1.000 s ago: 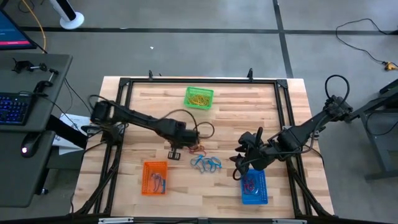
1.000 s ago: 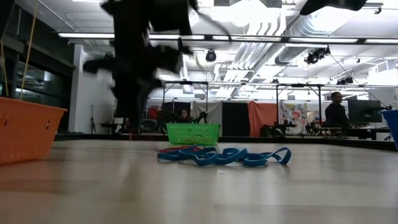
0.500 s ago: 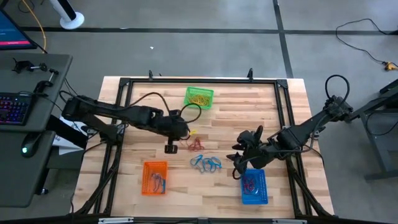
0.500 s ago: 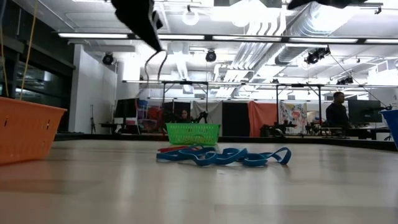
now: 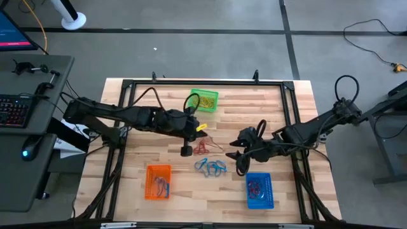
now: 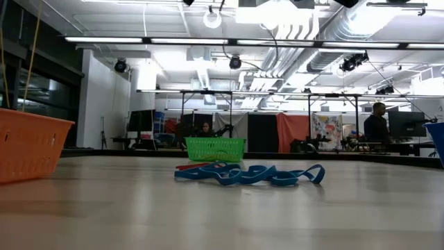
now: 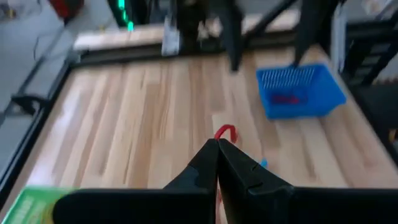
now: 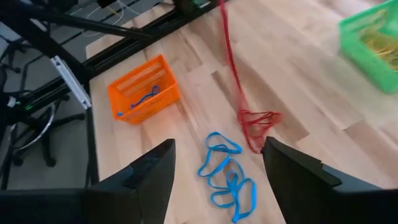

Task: Sort rubber bands into baskets
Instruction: Put the red rubber band into the blue bin

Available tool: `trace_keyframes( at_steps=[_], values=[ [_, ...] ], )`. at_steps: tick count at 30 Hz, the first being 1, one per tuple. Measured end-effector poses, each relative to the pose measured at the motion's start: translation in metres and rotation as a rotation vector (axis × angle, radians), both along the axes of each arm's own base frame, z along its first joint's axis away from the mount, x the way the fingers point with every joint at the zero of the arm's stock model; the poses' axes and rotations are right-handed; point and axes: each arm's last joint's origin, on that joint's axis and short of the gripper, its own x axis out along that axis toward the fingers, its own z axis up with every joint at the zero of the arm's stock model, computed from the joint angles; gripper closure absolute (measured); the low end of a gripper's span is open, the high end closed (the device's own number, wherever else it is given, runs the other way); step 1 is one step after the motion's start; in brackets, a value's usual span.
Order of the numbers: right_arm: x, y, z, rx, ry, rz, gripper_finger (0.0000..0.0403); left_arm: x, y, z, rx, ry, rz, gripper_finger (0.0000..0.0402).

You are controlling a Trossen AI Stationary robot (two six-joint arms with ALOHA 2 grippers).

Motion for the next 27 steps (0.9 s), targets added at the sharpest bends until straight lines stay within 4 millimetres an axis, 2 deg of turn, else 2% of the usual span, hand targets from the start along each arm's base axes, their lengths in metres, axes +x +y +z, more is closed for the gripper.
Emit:
trace_keyframes(
  at_steps=[4,9,15,21,27],
  values=[
    [-0.013,-0.008,0.012,-0.04,0.002,-0.058,0.0172,0.007,-0.011,0.006,-0.017,-0.1,-0.029,0.0401],
    [-0.034,-0.02,0.028,-0.051,-0.018,-0.123,0.0172,0.026,-0.028,-0.005,-0.045,-0.163,-0.06,0.0401],
    [-0.048,-0.028,0.037,-0.063,-0.037,-0.151,0.0172,0.06,-0.047,-0.03,-0.125,-0.269,-0.073,0.0401],
    [-0.052,-0.03,0.036,-0.063,-0.022,-0.175,0.0172,0.09,-0.058,-0.058,-0.235,-0.375,-0.09,0.0401],
    [-0.056,-0.032,0.032,-0.062,0.02,-0.218,0.0172,0.11,-0.064,-0.086,-0.345,-0.433,-0.108,0.0401]
  ],
)
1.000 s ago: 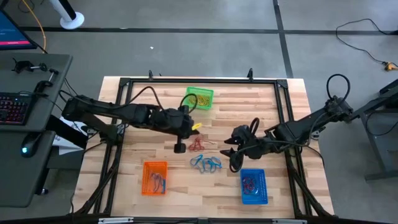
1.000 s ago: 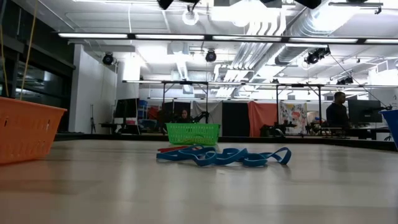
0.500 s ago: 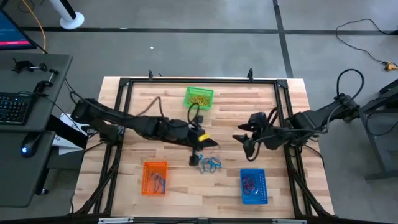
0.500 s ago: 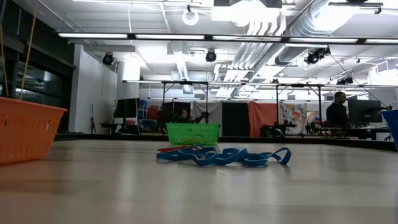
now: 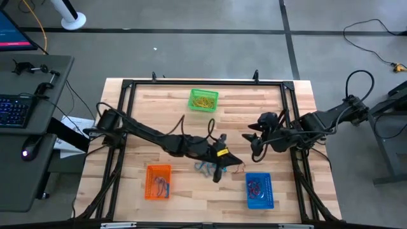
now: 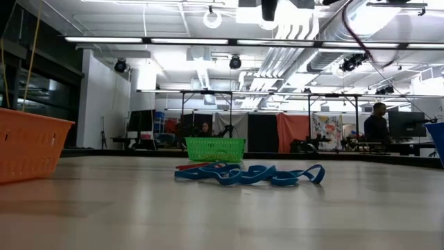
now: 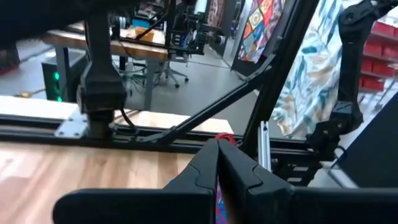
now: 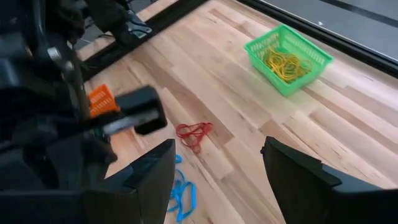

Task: Sort rubber bands into baskets
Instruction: Put the red rubber band into the blue bin

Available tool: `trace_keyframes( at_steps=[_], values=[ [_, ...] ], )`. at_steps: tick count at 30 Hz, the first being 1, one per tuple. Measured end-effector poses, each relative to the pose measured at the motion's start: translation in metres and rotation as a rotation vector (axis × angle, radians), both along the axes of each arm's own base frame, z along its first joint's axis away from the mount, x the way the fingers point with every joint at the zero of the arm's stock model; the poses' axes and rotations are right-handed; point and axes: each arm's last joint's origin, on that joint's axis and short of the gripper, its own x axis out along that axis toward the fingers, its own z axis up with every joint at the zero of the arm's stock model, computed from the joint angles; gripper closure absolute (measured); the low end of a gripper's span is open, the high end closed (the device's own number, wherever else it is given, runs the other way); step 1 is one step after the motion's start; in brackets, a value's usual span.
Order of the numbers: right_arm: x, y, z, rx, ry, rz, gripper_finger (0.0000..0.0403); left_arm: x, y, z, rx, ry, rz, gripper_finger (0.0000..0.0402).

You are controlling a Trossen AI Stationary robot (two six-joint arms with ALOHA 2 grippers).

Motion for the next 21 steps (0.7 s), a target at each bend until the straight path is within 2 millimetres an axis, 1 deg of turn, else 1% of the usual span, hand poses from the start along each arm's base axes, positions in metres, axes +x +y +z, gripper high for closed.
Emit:
trace_keyframes(
  at_steps=[4,7,10,13,15,18,21],
  values=[
    [-0.002,0.0,-0.003,0.045,0.029,-0.008,0.0172,0.009,-0.004,-0.012,-0.033,0.036,-0.01,0.0401],
    [-0.005,0.003,-0.013,0.148,0.12,0.028,0.0172,0.015,-0.009,-0.011,-0.036,0.025,-0.03,0.0401],
    [-0.007,0.016,-0.03,0.258,0.231,0.115,0.0172,0.017,-0.012,-0.006,-0.04,0.008,-0.037,0.0401],
    [-0.014,0.029,-0.047,0.324,0.322,0.158,0.0172,0.018,-0.012,-0.004,-0.036,-0.001,-0.035,0.0401],
    [-0.019,0.035,-0.057,0.344,0.355,0.153,0.0172,0.022,-0.01,-0.007,-0.034,-0.004,-0.029,0.0401],
    [-0.027,0.045,-0.066,0.381,0.381,0.139,0.0172,0.03,-0.011,-0.017,-0.037,0.017,-0.025,0.0401],
    [-0.034,0.053,-0.079,0.448,0.439,0.127,0.0172,0.036,-0.016,-0.023,-0.036,0.024,-0.031,0.0401]
  ],
)
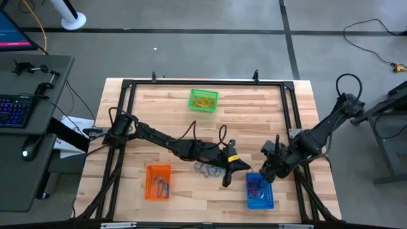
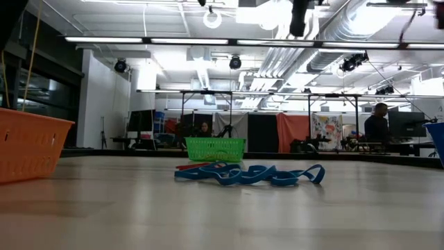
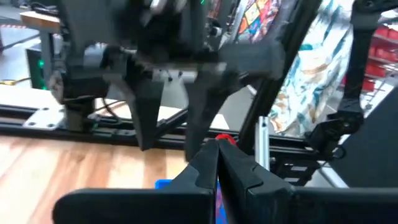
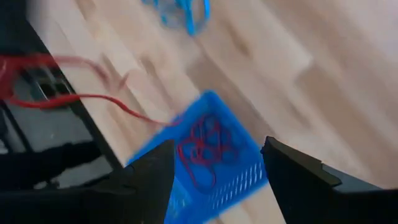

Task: Sort rubber bands into baskets
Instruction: Put the red rubber band into the blue bin

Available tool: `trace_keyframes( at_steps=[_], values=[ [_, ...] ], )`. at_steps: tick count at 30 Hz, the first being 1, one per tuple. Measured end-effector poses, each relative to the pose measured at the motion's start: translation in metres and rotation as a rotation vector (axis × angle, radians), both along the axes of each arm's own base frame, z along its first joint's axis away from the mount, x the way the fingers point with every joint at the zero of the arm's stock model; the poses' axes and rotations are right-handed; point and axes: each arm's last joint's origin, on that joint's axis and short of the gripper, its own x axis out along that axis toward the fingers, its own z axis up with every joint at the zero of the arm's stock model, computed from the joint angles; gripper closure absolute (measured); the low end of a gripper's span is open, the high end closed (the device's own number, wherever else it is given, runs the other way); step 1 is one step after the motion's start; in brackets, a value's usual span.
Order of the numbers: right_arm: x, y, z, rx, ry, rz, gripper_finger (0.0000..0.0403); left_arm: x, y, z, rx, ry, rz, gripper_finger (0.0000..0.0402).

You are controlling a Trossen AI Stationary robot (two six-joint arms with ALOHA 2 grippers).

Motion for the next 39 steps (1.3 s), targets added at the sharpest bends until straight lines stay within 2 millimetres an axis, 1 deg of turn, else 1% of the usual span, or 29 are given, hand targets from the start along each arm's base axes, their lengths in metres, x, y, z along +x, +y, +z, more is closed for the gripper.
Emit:
trace_keyframes(
  at_steps=[7,9,11,15,22,28,31,35,38,39],
  values=[
    [-0.024,0.008,-0.045,0.075,0.233,-0.089,0.0172,0.013,-0.012,-0.007,-0.003,-0.007,-0.02,0.0401],
    [-0.029,0.008,-0.055,0.081,0.278,-0.114,0.0172,0.017,-0.015,-0.013,-0.004,-0.001,-0.022,0.0401],
    [-0.031,0.009,-0.06,0.086,0.285,-0.126,0.0172,0.021,-0.017,-0.021,-0.016,0.014,-0.023,0.0401],
    [-0.031,0.01,-0.061,0.089,0.27,-0.134,0.0172,0.026,-0.02,-0.037,-0.038,0.045,-0.028,0.0401],
    [-0.027,0.012,-0.055,0.086,0.214,-0.146,0.0172,0.031,-0.018,-0.06,-0.021,0.086,0.017,0.04],
    [-0.025,0.012,-0.053,0.089,0.182,-0.159,0.0172,0.031,-0.017,-0.06,-0.022,0.085,0.031,0.0398],
    [-0.025,0.012,-0.053,0.087,0.177,-0.161,0.0172,0.031,-0.017,-0.06,-0.04,0.093,0.027,0.0376],
    [-0.025,0.013,-0.052,0.087,0.172,-0.161,0.0172,0.031,-0.017,-0.06,-0.088,0.106,0.033,0.0316],
    [-0.024,0.013,-0.052,0.093,0.164,-0.161,0.0172,0.031,-0.017,-0.061,-0.048,0.104,0.027,0.027],
    [-0.023,0.014,-0.052,0.096,0.155,-0.161,0.0172,0.03,-0.017,-0.058,-0.016,0.108,0.023,0.0258]
  ],
)
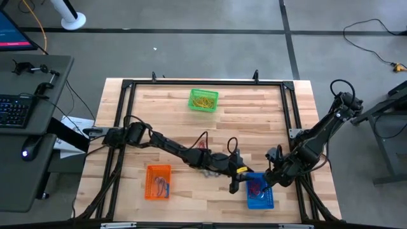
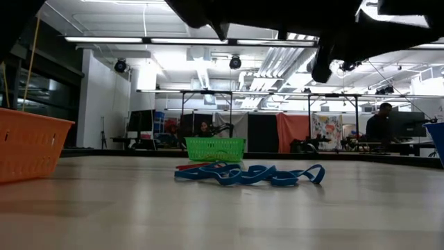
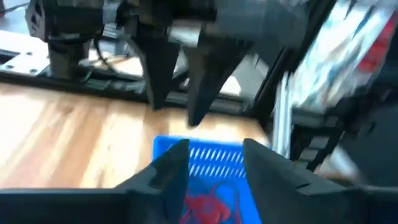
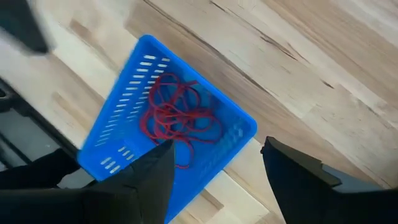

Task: Sort rubber bands into baskets
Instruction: Put the red rubber band into the blue bin

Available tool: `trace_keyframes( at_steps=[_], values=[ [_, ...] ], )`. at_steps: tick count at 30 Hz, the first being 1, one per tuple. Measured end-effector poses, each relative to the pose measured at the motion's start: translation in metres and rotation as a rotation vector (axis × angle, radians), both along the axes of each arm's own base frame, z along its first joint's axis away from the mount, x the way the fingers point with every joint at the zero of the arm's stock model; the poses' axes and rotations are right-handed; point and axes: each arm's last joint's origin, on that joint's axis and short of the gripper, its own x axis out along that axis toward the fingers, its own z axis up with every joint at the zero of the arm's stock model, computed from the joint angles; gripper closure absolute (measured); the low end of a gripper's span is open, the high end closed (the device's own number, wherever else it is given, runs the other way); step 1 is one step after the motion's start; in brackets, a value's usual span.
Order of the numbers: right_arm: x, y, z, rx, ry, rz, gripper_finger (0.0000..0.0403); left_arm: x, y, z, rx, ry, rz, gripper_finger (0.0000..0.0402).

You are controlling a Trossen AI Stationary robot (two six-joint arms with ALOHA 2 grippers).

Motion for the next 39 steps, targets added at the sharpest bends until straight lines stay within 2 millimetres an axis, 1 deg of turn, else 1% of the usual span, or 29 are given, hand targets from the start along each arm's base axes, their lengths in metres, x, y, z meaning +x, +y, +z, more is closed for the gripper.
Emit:
trace_keyframes(
  at_steps=[2,4,7,9,11,13,16,18,20,22,24,27,30,32,34,36,39],
  values=[
    [0.002,0.001,0.001,0.002,-0.039,0.0,0.0172,-0.006,0.005,0.011,0.08,0.055,-0.005,0.0239],
    [0.006,0.003,0.003,-0.006,-0.098,0.004,0.0172,-0.016,0.015,0.035,0.154,0.12,-0.01,0.023],
    [0.011,0.003,0.005,-0.046,-0.19,-0.002,0.0172,-0.037,0.041,0.073,0.249,0.248,0.005,0.0228],
    [0.013,0.001,0.006,-0.084,-0.231,-0.028,0.0172,-0.056,0.06,0.089,0.298,0.362,0.018,0.0227],
    [0.016,-0.001,0.006,-0.106,-0.262,-0.055,0.0172,-0.073,0.079,0.098,0.312,0.459,0.048,0.0227],
    [0.021,-0.004,0.008,-0.12,-0.293,-0.057,0.0172,-0.093,0.095,0.102,0.287,0.509,0.09,0.0227],
    [0.033,-0.008,0.011,-0.123,-0.358,-0.035,0.0172,-0.128,0.111,0.099,0.198,0.487,0.167,0.0227],
    [0.044,-0.013,0.013,-0.129,-0.408,-0.029,0.0172,-0.156,0.112,0.089,0.12,0.439,0.203,0.0227],
    [0.058,-0.019,0.013,-0.155,-0.453,-0.018,0.0172,-0.186,0.107,0.076,0.032,0.385,0.245,0.0227],
    [0.077,-0.027,0.011,-0.179,-0.505,-0.004,0.0172,-0.216,0.101,0.065,-0.061,0.334,0.298,0.0227],
    [0.098,-0.038,0.005,-0.192,-0.536,0.006,0.0172,-0.245,0.094,0.057,-0.138,0.302,0.353,0.0227],
    [0.132,-0.058,-0.011,-0.169,-0.563,-0.041,0.0172,-0.276,0.084,0.054,-0.222,0.249,0.41,0.0227],
    [0.157,-0.084,-0.033,-0.094,-0.538,-0.184,0.0172,-0.295,0.079,0.063,-0.258,0.184,0.429,0.0227],
    [0.171,-0.1,-0.048,-0.036,-0.525,-0.258,0.0172,-0.303,0.078,0.071,-0.266,0.15,0.431,0.0227],
    [0.183,-0.113,-0.059,-0.011,-0.492,-0.297,0.0172,-0.307,0.079,0.077,-0.272,0.115,0.429,0.0227],
    [0.198,-0.121,-0.063,0.003,-0.469,-0.309,0.0172,-0.309,0.081,0.08,-0.273,0.093,0.445,0.0227],
    [0.223,-0.129,-0.063,-0.009,-0.423,-0.295,0.0172,-0.31,0.083,0.082,-0.273,0.074,0.473,0.0227]
  ],
)
